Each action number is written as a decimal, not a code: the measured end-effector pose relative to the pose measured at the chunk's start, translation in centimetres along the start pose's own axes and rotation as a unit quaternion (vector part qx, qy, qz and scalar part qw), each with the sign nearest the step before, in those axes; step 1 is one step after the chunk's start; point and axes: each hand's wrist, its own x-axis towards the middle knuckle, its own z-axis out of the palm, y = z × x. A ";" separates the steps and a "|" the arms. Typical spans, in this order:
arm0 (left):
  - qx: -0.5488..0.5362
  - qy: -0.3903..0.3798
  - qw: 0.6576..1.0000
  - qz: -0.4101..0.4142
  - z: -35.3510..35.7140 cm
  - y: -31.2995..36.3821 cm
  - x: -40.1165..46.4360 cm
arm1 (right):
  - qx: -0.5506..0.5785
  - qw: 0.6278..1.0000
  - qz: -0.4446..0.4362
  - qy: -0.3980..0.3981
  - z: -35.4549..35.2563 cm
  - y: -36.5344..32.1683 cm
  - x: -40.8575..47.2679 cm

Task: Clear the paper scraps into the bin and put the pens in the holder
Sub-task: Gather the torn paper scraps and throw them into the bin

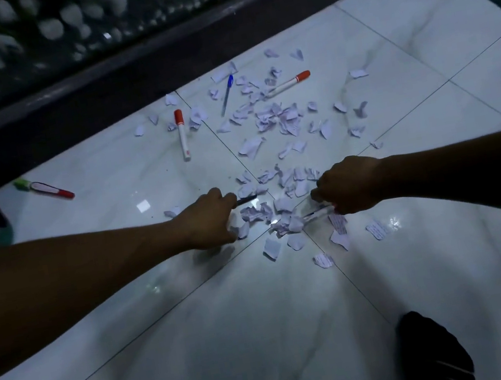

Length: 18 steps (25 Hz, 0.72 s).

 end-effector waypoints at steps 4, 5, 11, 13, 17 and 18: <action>-0.004 0.028 0.999 -0.037 -0.4 -1.0 2.4 | -0.021 0.998 -0.053 0.028 1.5 -0.9 2.5; 0.003 0.030 0.999 -0.042 -0.5 -1.1 3.1 | -0.022 0.997 -0.061 0.037 1.9 -1.0 3.1; 0.049 0.010 0.998 -0.045 -1.3 -0.4 6.0 | -0.031 0.993 -0.108 0.044 1.7 0.1 4.8; 0.040 0.007 0.998 -0.045 -1.7 -0.2 6.3 | -0.013 0.993 -0.114 0.015 0.6 0.8 4.5; -0.011 0.026 0.998 -0.061 -3.3 -0.3 6.1 | 0.063 0.993 -0.096 -0.008 -2.4 2.5 3.6; -0.029 0.036 0.997 -0.066 -3.9 -0.5 5.9 | 0.096 0.992 -0.082 0.002 -3.4 3.0 3.5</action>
